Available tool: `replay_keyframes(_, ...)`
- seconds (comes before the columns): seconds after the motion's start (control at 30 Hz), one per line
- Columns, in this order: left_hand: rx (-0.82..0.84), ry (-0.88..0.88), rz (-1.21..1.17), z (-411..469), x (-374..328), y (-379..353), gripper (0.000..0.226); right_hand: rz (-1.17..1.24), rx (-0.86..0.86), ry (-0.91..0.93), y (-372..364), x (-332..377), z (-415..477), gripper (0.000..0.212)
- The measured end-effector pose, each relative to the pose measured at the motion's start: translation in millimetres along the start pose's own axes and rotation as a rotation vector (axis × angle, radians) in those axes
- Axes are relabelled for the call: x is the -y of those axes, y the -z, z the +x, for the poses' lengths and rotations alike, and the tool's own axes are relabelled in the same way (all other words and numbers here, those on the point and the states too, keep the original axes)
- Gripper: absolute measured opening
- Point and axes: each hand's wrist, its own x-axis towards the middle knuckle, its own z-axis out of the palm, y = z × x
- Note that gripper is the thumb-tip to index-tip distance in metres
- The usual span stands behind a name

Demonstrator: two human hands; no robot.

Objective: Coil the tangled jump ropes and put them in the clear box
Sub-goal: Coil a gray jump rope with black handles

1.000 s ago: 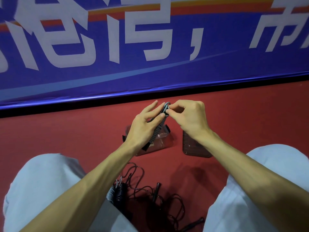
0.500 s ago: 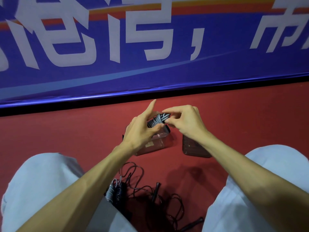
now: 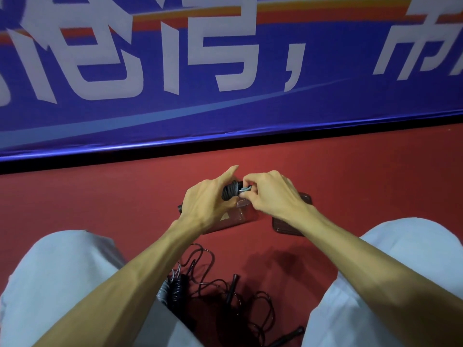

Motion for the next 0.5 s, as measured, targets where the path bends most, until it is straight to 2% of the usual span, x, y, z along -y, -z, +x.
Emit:
replay_keyframes(0.13, -0.003, 0.003, -0.009, 0.8, -6.1, 4.7, 0.063, 0.12, -0.011, -0.102, 4.9, -0.1, 1.3, 0.016)
replay_keyframes(0.3, -0.018, -0.033, 0.07, 1.2, -6.9, -0.3, 0.032, 0.143, 0.031, -0.197, 3.8, 0.1, 1.3, 0.016)
replay_keyframes(0.5, 0.043, -0.066, 0.164, 5.5, -3.4, -6.5, 0.047, 0.184, -0.024, -0.231, -4.5, 1.1, 1.3, 0.024)
